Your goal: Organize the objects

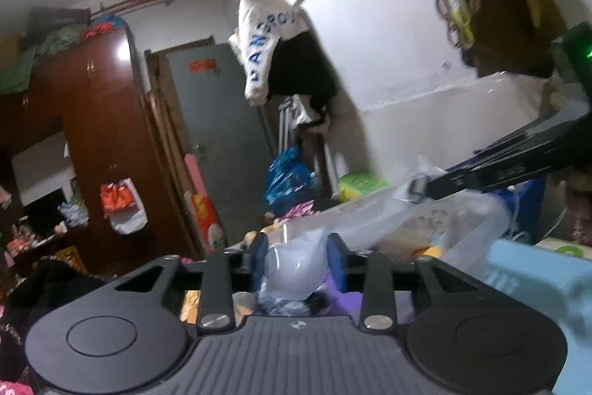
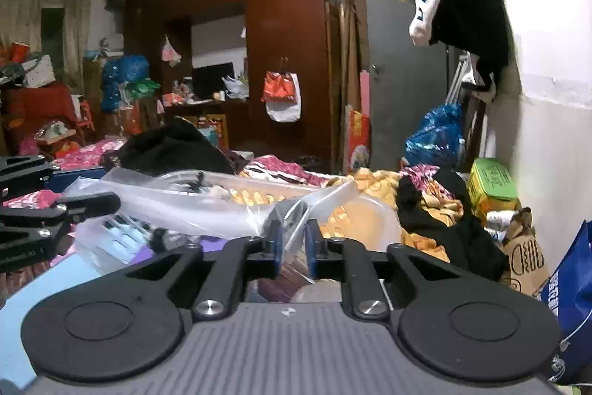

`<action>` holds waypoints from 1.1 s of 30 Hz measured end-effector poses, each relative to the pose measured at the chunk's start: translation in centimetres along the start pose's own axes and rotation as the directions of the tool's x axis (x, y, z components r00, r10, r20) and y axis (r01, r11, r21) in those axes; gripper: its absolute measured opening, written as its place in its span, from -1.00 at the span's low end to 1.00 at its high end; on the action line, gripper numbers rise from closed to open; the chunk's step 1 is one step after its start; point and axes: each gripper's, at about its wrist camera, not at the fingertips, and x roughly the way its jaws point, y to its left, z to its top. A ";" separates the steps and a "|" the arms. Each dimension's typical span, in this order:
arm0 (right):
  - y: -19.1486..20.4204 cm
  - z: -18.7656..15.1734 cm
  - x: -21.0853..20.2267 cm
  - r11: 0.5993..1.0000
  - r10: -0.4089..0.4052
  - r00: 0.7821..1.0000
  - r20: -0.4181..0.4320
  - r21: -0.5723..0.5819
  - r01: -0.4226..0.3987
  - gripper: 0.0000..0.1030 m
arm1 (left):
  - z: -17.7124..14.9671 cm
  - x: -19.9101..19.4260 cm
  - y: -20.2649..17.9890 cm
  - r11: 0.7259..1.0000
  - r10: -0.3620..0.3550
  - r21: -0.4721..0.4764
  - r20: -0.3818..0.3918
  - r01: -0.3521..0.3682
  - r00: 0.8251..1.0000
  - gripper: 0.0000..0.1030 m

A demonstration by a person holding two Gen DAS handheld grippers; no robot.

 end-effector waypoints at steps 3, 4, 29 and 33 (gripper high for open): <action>-0.4 -0.4 -0.8 1.000 -0.010 1.000 0.027 0.021 0.010 0.37 | -0.6 0.1 0.3 0.999 0.051 -0.004 0.012 -0.051 0.999 0.66; -0.4 -0.4 -1.2 1.000 -0.011 0.999 0.035 0.029 0.010 0.72 | -0.7 -0.1 0.5 0.998 0.066 -0.014 0.027 -0.065 0.997 0.74; 0.4 -1.1 -5.1 0.997 0.041 0.999 -0.001 0.067 -0.041 1.00 | 0.1 -4.4 2.1 0.943 -0.039 -0.332 -0.061 0.016 0.997 0.96; 1.7 -1.5 -6.8 0.996 -0.082 0.997 -0.005 0.033 0.082 1.00 | 0.6 -6.5 0.2 0.952 -0.035 -0.308 -0.087 0.006 0.996 0.96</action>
